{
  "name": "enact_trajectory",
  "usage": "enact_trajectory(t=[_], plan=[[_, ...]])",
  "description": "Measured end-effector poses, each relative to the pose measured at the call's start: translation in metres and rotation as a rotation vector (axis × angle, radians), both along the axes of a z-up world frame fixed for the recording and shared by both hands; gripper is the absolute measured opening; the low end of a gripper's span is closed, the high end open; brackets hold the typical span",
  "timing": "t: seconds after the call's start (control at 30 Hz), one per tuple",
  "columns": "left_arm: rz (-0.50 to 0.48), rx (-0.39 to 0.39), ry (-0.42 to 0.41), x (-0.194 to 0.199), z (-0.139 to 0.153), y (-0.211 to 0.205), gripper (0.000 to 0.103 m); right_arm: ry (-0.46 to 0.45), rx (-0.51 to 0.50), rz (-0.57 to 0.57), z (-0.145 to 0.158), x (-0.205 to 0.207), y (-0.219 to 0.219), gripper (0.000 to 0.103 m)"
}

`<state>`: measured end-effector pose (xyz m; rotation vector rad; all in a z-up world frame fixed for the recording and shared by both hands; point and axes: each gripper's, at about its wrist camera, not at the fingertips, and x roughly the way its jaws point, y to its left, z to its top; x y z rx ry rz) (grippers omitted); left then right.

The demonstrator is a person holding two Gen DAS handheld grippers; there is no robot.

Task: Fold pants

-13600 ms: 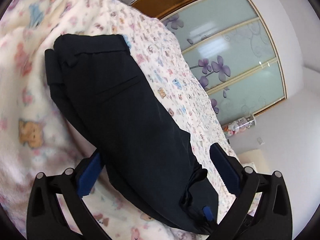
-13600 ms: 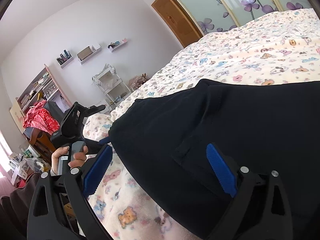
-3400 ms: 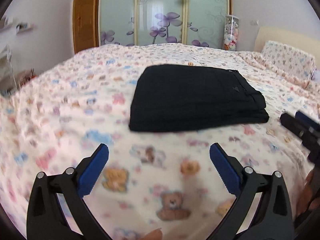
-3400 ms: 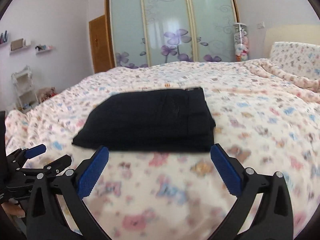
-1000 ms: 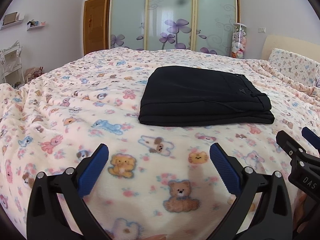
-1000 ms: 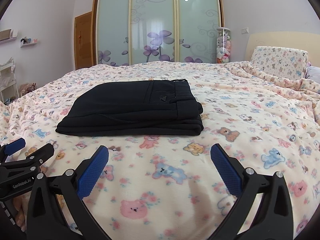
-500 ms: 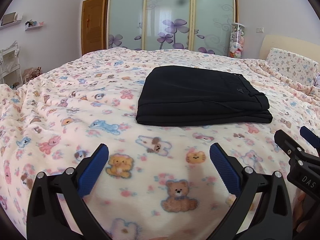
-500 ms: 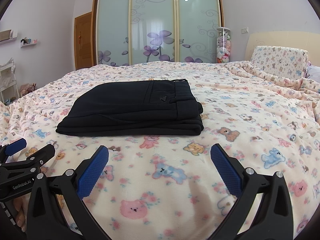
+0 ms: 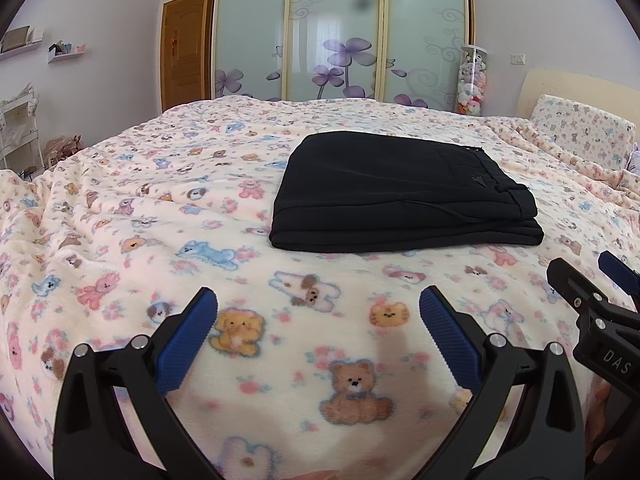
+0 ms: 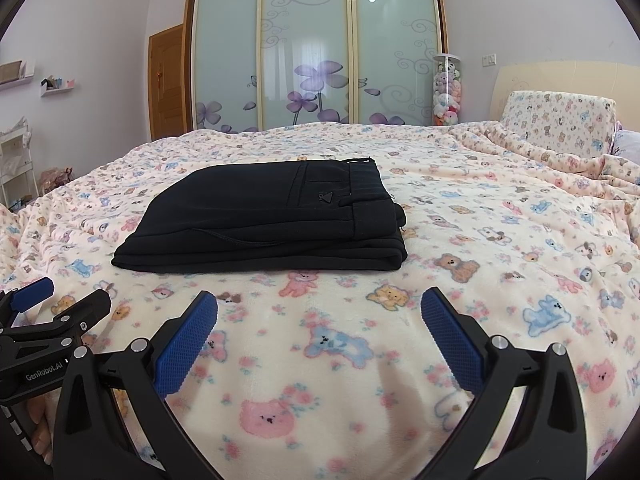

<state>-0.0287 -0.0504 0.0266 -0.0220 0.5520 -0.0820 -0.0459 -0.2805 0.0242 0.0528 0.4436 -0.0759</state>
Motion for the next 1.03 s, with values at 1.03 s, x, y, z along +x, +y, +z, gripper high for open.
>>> enact_trajectory(t=[1.03], plan=[[-0.02, 0.009, -0.007, 0.002, -0.0013, 0.002, 0.101, 0.001, 0.002, -0.002, 0.0002, -0.0003, 0.0007, 0.102]])
